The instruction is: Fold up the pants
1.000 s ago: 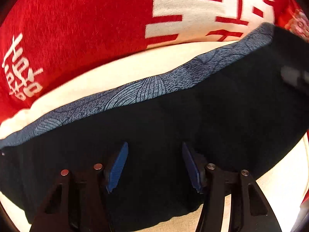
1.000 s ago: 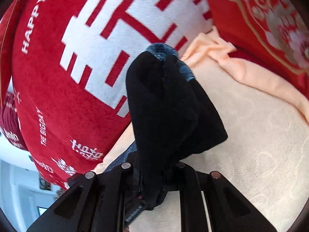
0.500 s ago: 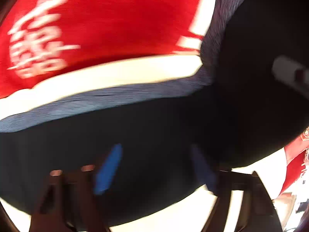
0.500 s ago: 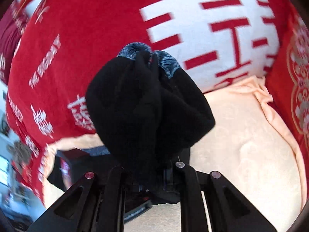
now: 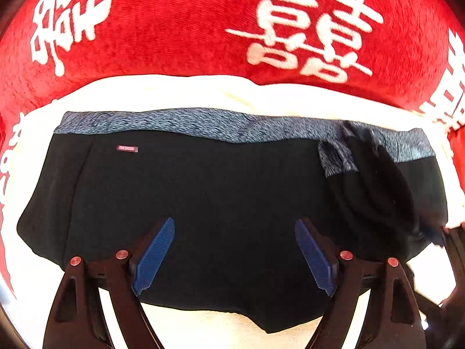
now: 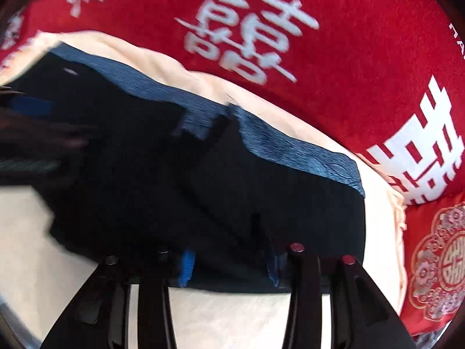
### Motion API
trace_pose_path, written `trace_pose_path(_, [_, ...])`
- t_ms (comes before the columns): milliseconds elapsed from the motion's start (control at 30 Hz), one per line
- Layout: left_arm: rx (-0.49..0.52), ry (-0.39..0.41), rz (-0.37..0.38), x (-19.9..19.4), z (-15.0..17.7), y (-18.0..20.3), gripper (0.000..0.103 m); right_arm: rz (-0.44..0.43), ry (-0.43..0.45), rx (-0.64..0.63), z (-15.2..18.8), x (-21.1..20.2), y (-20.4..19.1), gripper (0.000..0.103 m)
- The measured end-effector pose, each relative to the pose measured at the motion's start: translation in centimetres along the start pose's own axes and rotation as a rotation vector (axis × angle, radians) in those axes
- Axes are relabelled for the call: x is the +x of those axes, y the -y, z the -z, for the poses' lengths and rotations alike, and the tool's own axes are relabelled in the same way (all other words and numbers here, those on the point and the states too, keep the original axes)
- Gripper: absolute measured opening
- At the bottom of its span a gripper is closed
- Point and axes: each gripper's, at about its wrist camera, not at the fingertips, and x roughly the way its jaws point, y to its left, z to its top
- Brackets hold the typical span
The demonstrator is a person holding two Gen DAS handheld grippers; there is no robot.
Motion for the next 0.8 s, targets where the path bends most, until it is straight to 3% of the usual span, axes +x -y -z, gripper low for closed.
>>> trace_pose_path(67, [0.012, 0.007, 0.022, -0.5, -0.1, 0.3, 0.086, -0.148, 0.014, 0.085, 0.8, -2.4, 1.9, 0.053])
trace_pose_path(133, [0.027, 0.022, 0.058, -1.1, -0.3, 1.3, 0.086, -0.351, 0.013, 0.291, 1.7, -2.9, 5.5, 0.053])
trace_pose_path(267, [0.071, 0.040, 0.117, -1.4, -2.0, 5.1, 0.086, -0.660, -0.050, 0.772, 4.1, 0.8, 12.8, 0.053])
trace_pose_path(333, [0.104, 0.014, 0.106, -0.6, -1.5, 7.3, 0.086, -0.778, -0.075, 0.927, 5.3, 2.6, 14.1, 0.053])
trace_pose_path(467, [0.131, -0.065, 0.093, 2.4, -1.1, 9.7, 0.086, -0.885, -0.103, 1.102, 7.1, 5.1, 14.0, 0.053])
trace_pose_path(567, [0.112, -0.044, 0.083, 2.6, -0.6, 9.4, 0.096, -0.926, -0.112, 1.175, 8.6, 6.0, 13.1, 0.052])
trace_pose_path(700, [0.098, -0.053, 0.099, 3.3, -0.9, 9.0, 0.101, -0.987, -0.061, 1.283, 8.9, 7.7, 13.7, 0.051])
trace_pose_path(733, [0.100, -0.054, 0.098, 3.3, -0.9, 9.0, 0.101, -1.005, -0.061, 1.315, 8.9, 8.3, 13.7, 0.045])
trace_pose_path(767, [0.102, -0.055, 0.093, 3.3, -1.0, 9.1, 0.101, -1.025, -0.075, 1.344, 8.7, 9.0, 13.8, 0.007])
trace_pose_path(800, [0.104, -0.056, 0.089, 3.4, -1.1, 9.2, 0.101, -1.031, -0.092, 1.360, 8.6, 9.2, 14.1, 0.005])
